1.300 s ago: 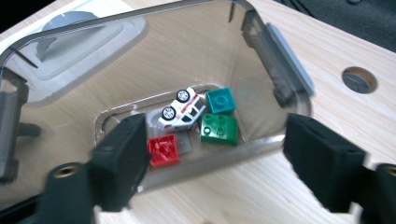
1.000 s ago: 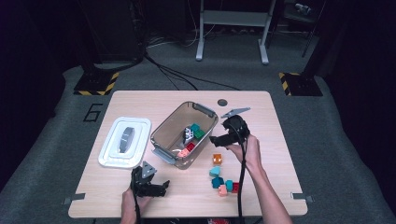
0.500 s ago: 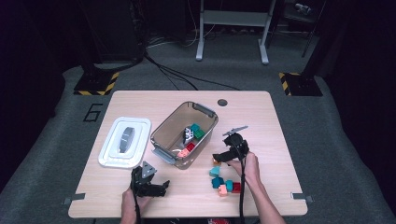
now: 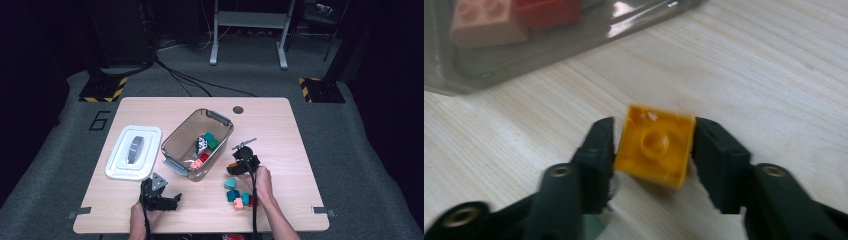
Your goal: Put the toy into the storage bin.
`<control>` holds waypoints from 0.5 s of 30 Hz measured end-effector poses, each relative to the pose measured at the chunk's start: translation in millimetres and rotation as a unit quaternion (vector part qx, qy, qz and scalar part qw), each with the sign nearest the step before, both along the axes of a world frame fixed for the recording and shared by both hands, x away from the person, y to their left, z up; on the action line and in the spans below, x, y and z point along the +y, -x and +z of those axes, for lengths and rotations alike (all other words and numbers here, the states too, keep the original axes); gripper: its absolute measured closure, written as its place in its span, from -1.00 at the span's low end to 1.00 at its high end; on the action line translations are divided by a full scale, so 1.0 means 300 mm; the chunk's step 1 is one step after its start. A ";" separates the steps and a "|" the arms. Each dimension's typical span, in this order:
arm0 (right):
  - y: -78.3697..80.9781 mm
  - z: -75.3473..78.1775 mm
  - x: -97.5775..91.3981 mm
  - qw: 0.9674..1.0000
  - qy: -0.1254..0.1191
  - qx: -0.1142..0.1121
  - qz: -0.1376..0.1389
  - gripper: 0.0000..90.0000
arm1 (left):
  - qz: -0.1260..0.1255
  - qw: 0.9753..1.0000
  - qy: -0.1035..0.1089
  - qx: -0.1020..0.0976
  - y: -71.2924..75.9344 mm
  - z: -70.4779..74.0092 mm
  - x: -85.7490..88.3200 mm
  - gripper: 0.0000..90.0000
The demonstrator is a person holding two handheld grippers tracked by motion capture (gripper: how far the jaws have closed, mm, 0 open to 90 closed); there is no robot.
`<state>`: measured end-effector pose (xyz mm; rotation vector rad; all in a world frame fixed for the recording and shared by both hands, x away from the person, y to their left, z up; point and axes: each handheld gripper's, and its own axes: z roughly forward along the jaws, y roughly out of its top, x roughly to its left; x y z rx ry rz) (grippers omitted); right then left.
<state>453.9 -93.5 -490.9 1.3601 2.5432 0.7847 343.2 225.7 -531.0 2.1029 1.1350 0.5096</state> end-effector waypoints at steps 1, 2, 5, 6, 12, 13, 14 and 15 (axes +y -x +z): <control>0.000 -0.001 -0.001 1.000 0.002 -0.001 -0.003 0.23 | 0.000 1.000 0.000 0.000 0.000 0.000 0.000 -0.91; 0.000 -0.003 -0.004 1.000 0.004 0.000 -0.001 0.26 | 0.000 1.000 0.000 0.000 0.000 0.000 0.000 -0.91; 0.001 -0.006 -0.011 1.000 0.001 -0.001 -0.002 0.28 | 0.000 1.000 0.000 0.000 0.000 0.000 0.000 -0.91; 0.000 -0.006 -0.013 1.000 0.002 -0.004 0.001 0.29 | 0.000 1.000 0.000 0.000 0.000 0.000 0.000 -0.91; 0.002 0.000 -0.018 1.000 0.001 -0.016 0.004 0.31 | 0.000 1.000 -0.001 0.000 0.000 0.000 0.000 -0.91; 0.003 0.002 -0.019 1.000 0.000 -0.019 0.003 0.31 | -0.001 1.000 -0.003 -0.001 0.000 0.001 0.000 -0.91; 0.004 0.003 -0.020 1.000 -0.003 -0.020 0.004 0.31 | -0.001 1.000 -0.002 -0.001 0.000 0.001 0.000 -0.91; 0.006 0.006 -0.019 1.000 -0.003 -0.022 0.004 0.31 | -0.001 1.000 -0.002 -0.001 0.000 0.001 0.000 -0.91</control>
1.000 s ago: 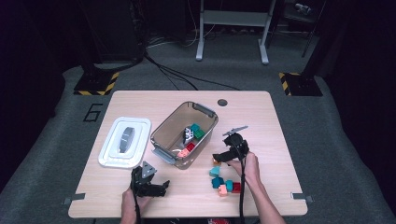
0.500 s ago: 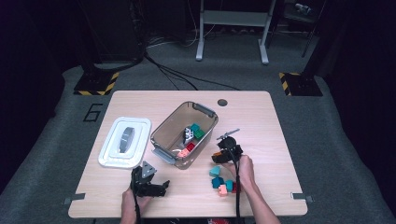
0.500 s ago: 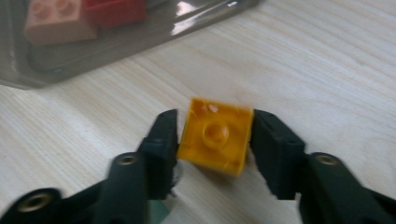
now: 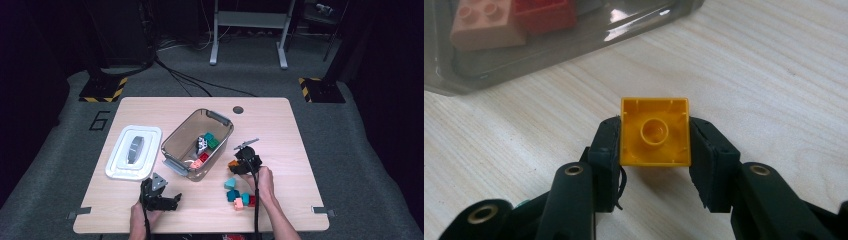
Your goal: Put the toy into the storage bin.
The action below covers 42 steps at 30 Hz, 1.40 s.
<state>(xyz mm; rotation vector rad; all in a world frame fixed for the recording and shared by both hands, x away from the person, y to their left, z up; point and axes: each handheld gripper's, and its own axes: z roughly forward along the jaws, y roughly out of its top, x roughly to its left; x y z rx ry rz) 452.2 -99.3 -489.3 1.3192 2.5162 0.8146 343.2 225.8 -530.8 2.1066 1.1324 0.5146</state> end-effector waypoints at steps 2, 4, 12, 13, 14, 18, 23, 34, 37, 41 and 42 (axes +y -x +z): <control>0.002 0.004 0.000 1.000 0.000 0.000 0.002 0.31 | 0.000 1.000 0.000 0.000 0.000 0.000 0.000 -0.91; 0.002 0.011 -0.001 1.000 -0.002 -0.003 0.001 0.31 | 0.000 1.000 0.000 0.000 0.000 0.000 0.000 -0.91; 0.005 0.087 -0.015 1.000 -0.013 -0.023 0.003 0.31 | 0.000 1.000 -0.001 0.000 0.000 0.000 0.000 -0.91; 0.006 0.097 -0.017 1.000 -0.014 -0.027 0.003 0.31 | 0.000 1.000 -0.001 0.000 0.000 0.000 0.000 -0.91; 0.006 0.109 -0.019 0.999 -0.016 -0.031 0.002 0.31 | 0.000 1.000 -0.001 -0.001 0.000 0.000 0.000 -0.91; 0.007 0.149 -0.029 0.999 -0.023 -0.038 0.001 0.31 | 0.002 1.000 -0.001 -0.003 0.001 -0.001 -0.001 -0.91; 0.008 0.202 -0.039 0.998 -0.026 -0.052 0.000 0.31 | -0.002 1.000 -0.005 -0.002 -0.001 0.001 0.002 -0.91; 0.004 0.301 -0.052 0.996 -0.032 -0.081 -0.003 0.31 | -0.001 1.000 -0.003 -0.001 0.000 0.001 0.001 -0.91; 0.002 0.338 -0.057 0.996 -0.035 -0.088 -0.006 0.31 | -0.001 1.000 -0.003 -0.001 -0.001 0.001 0.001 -0.91; -0.003 0.376 -0.060 0.995 -0.035 -0.098 -0.005 0.31 | -0.001 1.000 -0.003 -0.001 -0.001 0.001 0.001 -0.91; -0.003 0.376 -0.060 0.995 -0.035 -0.098 -0.005 0.31 | -0.001 1.000 -0.003 -0.001 -0.001 0.001 0.001 -0.91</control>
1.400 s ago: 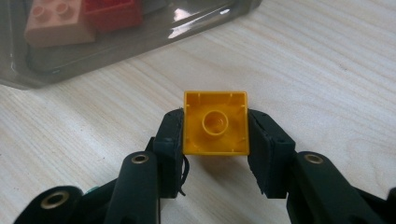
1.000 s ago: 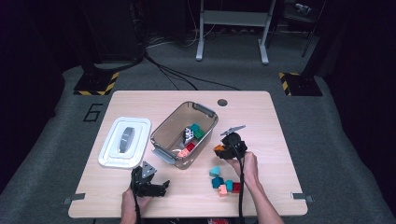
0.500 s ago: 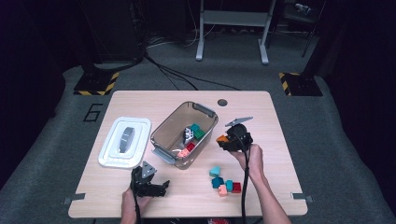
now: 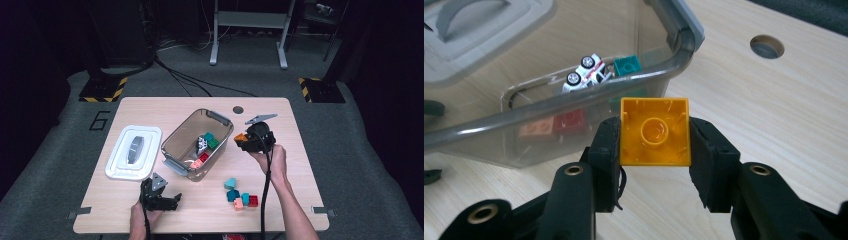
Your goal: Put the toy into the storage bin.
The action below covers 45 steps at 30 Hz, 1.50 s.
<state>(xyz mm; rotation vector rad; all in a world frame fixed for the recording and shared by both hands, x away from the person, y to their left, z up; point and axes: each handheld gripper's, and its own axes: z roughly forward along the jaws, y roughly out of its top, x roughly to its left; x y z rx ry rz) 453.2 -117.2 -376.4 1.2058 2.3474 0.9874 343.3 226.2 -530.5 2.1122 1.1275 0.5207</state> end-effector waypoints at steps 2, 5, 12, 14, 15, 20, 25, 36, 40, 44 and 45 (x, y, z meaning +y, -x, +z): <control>-0.001 0.030 0.005 1.000 -0.004 -0.004 -0.003 0.31 | 0.000 1.000 0.000 0.000 0.000 0.000 0.000 -0.91; -0.007 0.055 0.015 1.000 -0.003 -0.012 0.003 0.31 | 0.000 1.000 0.000 0.000 0.000 0.000 0.000 -0.91; -0.025 0.117 0.065 1.000 -0.001 -0.024 0.012 0.31 | 0.000 1.000 0.000 0.000 0.000 0.000 0.000 -0.91; -0.033 0.130 0.084 0.999 0.003 -0.031 0.019 0.31 | 0.000 1.000 0.001 0.001 0.000 0.000 0.000 -0.91; -0.038 0.135 0.094 0.999 0.002 -0.034 0.023 0.31 | 0.000 1.000 0.001 0.001 0.000 0.000 0.000 -0.91; -0.059 0.143 0.149 0.999 0.010 -0.027 0.031 0.31 | 0.000 1.000 0.001 0.001 0.000 0.000 0.000 -0.91; -0.089 0.114 0.199 0.999 0.019 -0.013 0.045 0.31 | 0.000 1.000 0.001 0.002 0.001 0.000 0.000 -0.91; -0.119 0.026 0.280 0.996 0.057 0.025 0.062 0.31 | 0.000 1.000 0.002 0.002 0.002 0.000 -0.001 -0.90; -0.118 0.013 0.288 0.995 0.063 0.037 0.061 0.31 | 0.001 1.000 0.001 0.000 0.001 -0.001 -0.001 -0.90; -0.116 0.008 0.284 0.995 0.065 0.043 0.061 0.30 | 0.004 1.000 0.006 0.000 0.002 -0.002 -0.003 -0.90; -0.115 0.008 0.284 0.995 0.066 0.045 0.058 0.29 | 0.003 1.000 0.005 0.000 0.002 -0.002 -0.003 -0.90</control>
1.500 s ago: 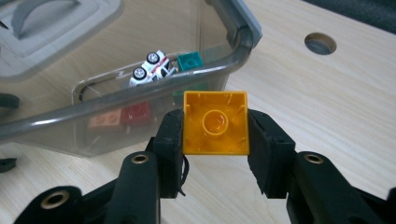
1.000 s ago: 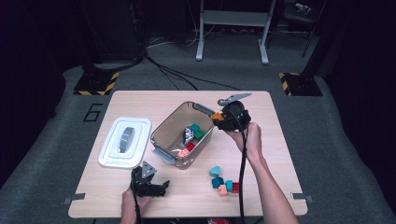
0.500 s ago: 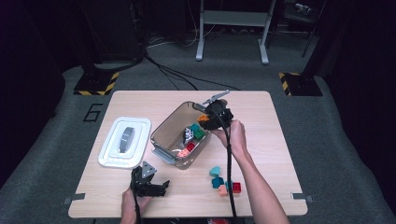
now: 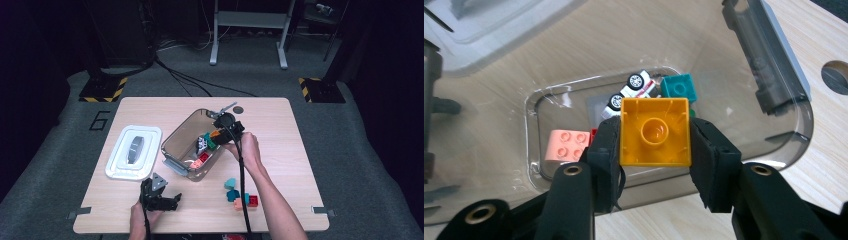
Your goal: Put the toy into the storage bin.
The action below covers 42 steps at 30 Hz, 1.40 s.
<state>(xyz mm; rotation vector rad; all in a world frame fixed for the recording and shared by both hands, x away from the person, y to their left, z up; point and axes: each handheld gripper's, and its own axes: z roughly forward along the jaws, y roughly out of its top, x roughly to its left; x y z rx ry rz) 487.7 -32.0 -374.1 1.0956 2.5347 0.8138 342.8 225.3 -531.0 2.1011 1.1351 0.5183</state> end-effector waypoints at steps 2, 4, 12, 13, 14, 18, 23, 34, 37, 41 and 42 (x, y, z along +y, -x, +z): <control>0.001 -0.002 -0.005 1.000 0.001 0.000 -0.003 0.28 | 0.000 1.000 0.000 0.000 0.000 0.000 0.000 -0.90; 0.002 -0.001 -0.013 1.000 -0.001 -0.002 -0.004 0.17 | 0.000 1.000 0.001 0.001 0.000 0.000 0.000 -0.90; 0.049 0.022 -0.069 0.999 -0.028 -0.018 -0.016 -0.33 | 0.001 1.000 0.003 0.001 0.001 -0.001 -0.002 -0.90; 0.060 0.023 -0.082 0.999 -0.034 -0.021 -0.016 -0.39 | 0.000 1.000 0.002 0.001 0.000 0.000 -0.001 -0.90; 0.072 0.021 -0.095 0.999 -0.040 -0.024 -0.018 -0.46 | -0.003 1.000 0.000 0.002 0.000 0.001 0.001 -0.90; 0.119 -0.006 -0.149 0.998 -0.053 -0.026 -0.025 -0.65 | 0.000 1.000 0.003 0.002 0.001 0.000 -0.001 -0.90; 0.180 -0.068 -0.214 0.998 -0.057 -0.019 -0.032 -0.71 | 0.000 1.000 0.003 0.002 0.001 0.000 -0.001 -0.90; 0.310 -0.225 -0.319 0.997 -0.057 0.009 -0.049 -0.84 | 0.002 1.000 0.001 0.000 0.000 0.000 -0.001 -0.90; 0.344 -0.250 -0.348 0.997 -0.058 0.010 -0.058 -0.83 | 0.003 1.000 0.001 0.000 0.000 0.000 -0.001 -0.90; 0.388 -0.286 -0.390 0.996 -0.058 0.010 -0.071 -0.78 | 0.002 1.000 0.001 0.001 0.001 0.000 -0.001 -0.90; 0.396 -0.294 -0.403 0.996 -0.058 0.011 -0.074 -0.76 | 0.002 1.000 0.002 0.001 0.001 0.000 -0.002 -0.90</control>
